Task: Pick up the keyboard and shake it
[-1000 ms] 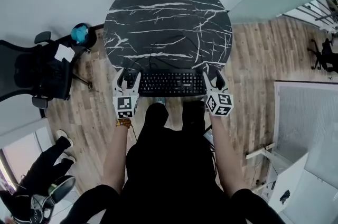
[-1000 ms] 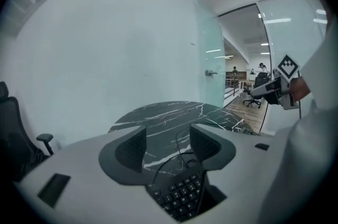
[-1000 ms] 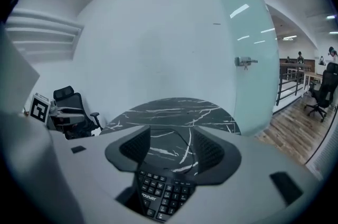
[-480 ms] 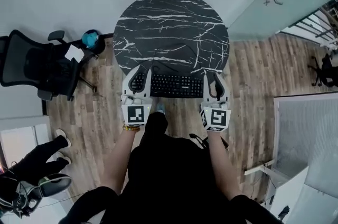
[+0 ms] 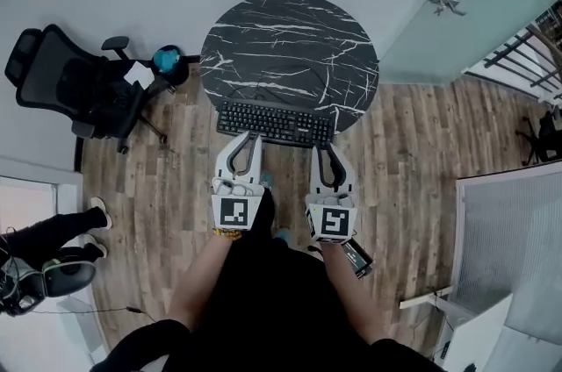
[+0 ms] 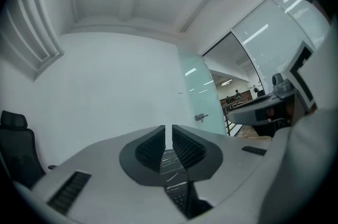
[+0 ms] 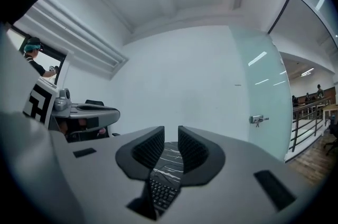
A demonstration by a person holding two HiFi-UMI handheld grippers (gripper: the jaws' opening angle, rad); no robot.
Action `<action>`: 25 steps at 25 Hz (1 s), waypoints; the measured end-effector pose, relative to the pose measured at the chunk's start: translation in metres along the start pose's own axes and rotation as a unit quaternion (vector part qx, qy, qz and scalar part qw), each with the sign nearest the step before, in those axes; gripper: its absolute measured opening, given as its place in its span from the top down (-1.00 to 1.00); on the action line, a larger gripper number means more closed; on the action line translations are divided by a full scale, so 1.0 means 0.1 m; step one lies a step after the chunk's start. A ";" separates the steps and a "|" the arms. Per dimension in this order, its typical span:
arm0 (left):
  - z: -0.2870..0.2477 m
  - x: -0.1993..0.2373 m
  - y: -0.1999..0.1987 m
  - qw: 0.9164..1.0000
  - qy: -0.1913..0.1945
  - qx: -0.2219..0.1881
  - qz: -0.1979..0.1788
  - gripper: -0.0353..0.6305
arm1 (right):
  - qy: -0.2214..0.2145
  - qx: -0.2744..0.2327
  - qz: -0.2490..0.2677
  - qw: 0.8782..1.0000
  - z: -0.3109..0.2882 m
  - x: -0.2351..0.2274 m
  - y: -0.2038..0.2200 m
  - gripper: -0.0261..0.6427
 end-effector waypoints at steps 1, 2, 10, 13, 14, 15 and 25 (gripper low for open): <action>0.09 -0.08 -0.03 1.000 0.004 -0.003 0.003 0.75 | -0.002 0.001 0.000 1.000 0.10 0.06 0.02 0.66; 0.16 -0.17 -0.06 1.000 0.008 -0.004 0.007 0.75 | -0.003 0.002 0.001 1.000 0.19 0.11 0.05 0.67; 0.76 -0.61 -0.07 1.000 0.013 0.002 0.021 0.76 | -0.033 0.009 0.018 0.999 0.67 0.50 0.19 0.73; 0.91 -0.72 -0.04 0.999 0.004 0.011 0.050 0.81 | -0.036 0.014 0.014 0.999 0.79 0.58 0.19 0.76; 0.94 -0.73 -0.03 0.998 0.002 0.012 0.061 0.82 | -0.037 0.013 0.011 0.999 0.82 0.61 0.18 0.77; 0.98 -0.72 -0.03 0.998 0.003 0.016 0.064 0.83 | -0.037 0.011 0.007 0.999 0.84 0.65 0.17 0.78; 1.01 -0.92 -0.20 0.999 0.028 -0.006 0.019 0.85 | -0.047 0.009 0.016 0.999 1.02 0.64 0.13 0.83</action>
Point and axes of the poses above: the fingertips, and each gripper's own axes: z backward along the fingers, x to its left, y out of its underside, the point moved 3 cm from there along z, backward along the fingers, and after that the axes turned 6 degrees about -z, right-handed, at the moved point
